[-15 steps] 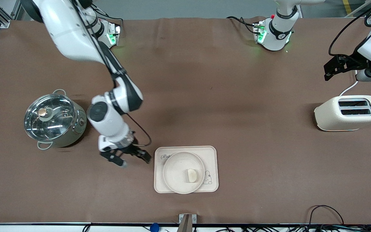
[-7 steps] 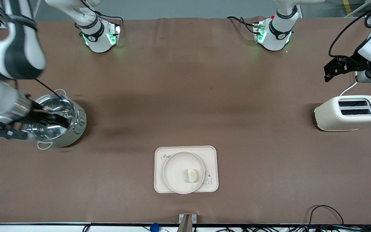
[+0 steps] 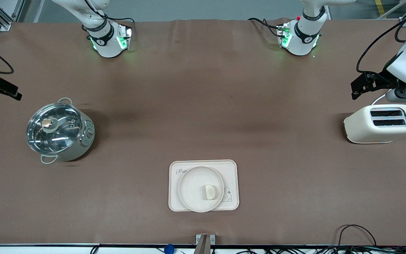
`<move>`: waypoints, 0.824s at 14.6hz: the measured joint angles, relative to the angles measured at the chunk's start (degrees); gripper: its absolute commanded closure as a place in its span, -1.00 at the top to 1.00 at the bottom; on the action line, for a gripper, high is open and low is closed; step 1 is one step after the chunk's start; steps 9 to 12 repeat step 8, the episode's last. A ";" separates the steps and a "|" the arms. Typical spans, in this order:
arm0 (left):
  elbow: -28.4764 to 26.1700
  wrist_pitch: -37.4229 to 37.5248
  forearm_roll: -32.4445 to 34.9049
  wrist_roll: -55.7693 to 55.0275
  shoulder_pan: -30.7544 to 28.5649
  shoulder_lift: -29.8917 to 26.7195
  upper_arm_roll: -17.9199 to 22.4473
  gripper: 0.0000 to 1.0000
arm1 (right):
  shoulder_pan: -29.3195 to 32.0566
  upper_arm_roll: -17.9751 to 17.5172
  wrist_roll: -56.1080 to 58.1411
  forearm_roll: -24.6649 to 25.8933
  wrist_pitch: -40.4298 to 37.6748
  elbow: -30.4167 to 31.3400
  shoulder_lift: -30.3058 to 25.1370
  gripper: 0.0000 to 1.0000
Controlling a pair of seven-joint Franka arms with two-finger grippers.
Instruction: Place bun in plate and plate on tray
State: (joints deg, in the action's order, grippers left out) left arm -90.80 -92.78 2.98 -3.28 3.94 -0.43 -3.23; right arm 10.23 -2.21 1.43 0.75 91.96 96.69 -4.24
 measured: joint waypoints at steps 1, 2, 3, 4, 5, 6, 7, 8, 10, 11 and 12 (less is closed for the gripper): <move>0.10 0.00 0.00 0.00 -0.01 0.01 0.01 1.00 | -0.05 -0.22 0.00 0.04 -0.22 0.00 -1.16 1.00; 0.23 0.00 0.00 0.00 -0.01 0.01 0.01 1.00 | -0.22 -0.45 -0.01 0.04 -0.48 0.00 -2.10 1.00; 0.35 0.00 0.00 0.01 -0.02 0.01 0.02 1.00 | -0.50 -0.65 -0.01 0.04 -1.01 0.00 -2.78 1.00; 0.45 0.00 0.00 0.01 -0.03 0.01 0.03 1.00 | -0.86 -0.75 -0.02 0.05 -1.65 0.00 -3.15 1.00; 0.51 0.01 0.00 0.01 -0.03 0.01 0.03 1.00 | -1.16 -0.81 -0.02 0.06 -1.93 0.00 -3.27 1.00; 0.55 0.05 -0.04 0.01 -0.02 0.01 0.02 1.00 | -1.34 -0.84 -0.02 0.08 -1.99 0.00 -3.27 1.00; 0.61 0.24 -0.46 0.01 0.03 0.01 -0.01 1.00 | -1.42 -0.82 -0.02 0.10 -2.00 0.00 -3.27 1.00; 0.70 0.73 -1.48 0.01 0.05 0.00 -0.03 1.00 | -1.45 -0.77 -0.01 0.11 -2.02 0.00 -3.27 1.00; 0.70 0.73 -1.48 0.01 0.05 0.00 -0.03 1.00 | -1.45 -0.77 -0.01 0.11 -2.02 0.00 -3.27 1.00; 0.70 0.73 -1.48 0.01 0.05 0.00 -0.03 1.00 | -1.45 -0.77 -0.01 0.11 -2.02 0.00 -3.27 1.00; 0.70 0.73 -1.48 0.01 0.05 0.00 -0.03 1.00 | -1.45 -0.77 -0.01 0.11 -2.02 0.00 -3.27 1.00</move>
